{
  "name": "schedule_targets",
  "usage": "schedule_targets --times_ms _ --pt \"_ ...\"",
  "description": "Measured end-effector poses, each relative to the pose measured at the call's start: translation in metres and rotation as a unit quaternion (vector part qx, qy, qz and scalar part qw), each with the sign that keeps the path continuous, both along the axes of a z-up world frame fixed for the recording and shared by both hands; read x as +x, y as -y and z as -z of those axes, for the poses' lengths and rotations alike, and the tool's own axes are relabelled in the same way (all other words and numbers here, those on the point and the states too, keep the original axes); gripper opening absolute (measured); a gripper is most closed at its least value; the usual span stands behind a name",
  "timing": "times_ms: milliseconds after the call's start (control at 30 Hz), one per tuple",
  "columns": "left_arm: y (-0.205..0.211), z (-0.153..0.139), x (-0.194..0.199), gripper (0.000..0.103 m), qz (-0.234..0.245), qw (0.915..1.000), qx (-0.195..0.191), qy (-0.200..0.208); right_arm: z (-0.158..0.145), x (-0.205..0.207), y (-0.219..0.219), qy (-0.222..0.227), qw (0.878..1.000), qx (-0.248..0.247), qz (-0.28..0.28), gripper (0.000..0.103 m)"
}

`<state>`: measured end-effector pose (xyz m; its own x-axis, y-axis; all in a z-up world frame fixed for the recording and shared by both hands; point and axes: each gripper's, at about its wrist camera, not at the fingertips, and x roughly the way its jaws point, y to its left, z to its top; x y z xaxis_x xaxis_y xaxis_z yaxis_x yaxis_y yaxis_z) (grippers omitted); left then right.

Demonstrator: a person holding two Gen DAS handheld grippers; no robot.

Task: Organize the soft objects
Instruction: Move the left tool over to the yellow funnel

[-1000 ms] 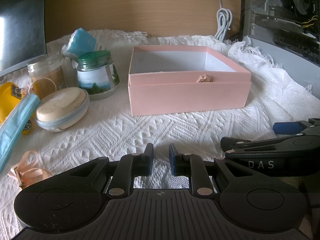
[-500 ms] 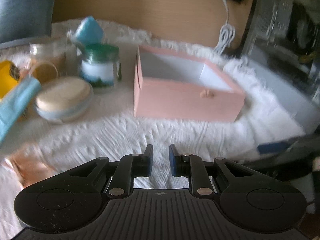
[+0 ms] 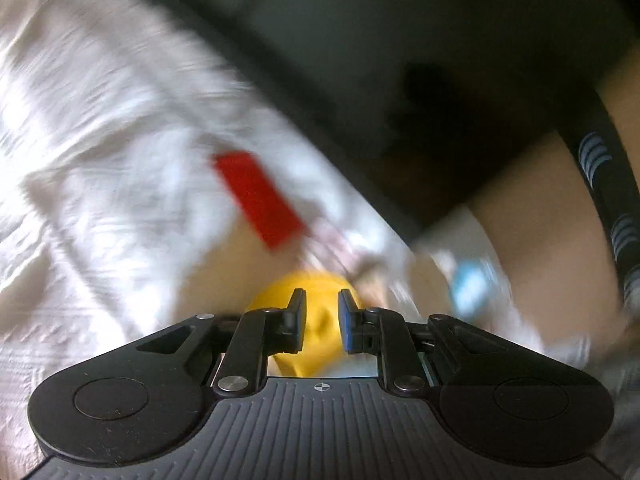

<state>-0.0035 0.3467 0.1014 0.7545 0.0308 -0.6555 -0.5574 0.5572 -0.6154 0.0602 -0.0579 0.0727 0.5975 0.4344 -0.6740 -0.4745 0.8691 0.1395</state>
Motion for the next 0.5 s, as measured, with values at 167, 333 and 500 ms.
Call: schedule_targets --times_ms 167,333,500 --pt "-0.040 0.015 0.016 0.019 -0.059 0.9975 -0.038 0.013 -0.005 -0.009 -0.041 0.010 0.999 -0.017 -0.042 0.096" --pt "-0.046 0.028 0.033 0.019 -0.091 0.9950 -0.038 -0.015 0.000 -0.016 -0.048 0.002 0.998 -0.034 -0.053 0.096" --pt "-0.043 0.039 0.041 0.019 -0.093 0.9949 -0.039 0.006 0.009 -0.014 -0.041 -0.011 0.998 -0.046 -0.034 0.096"
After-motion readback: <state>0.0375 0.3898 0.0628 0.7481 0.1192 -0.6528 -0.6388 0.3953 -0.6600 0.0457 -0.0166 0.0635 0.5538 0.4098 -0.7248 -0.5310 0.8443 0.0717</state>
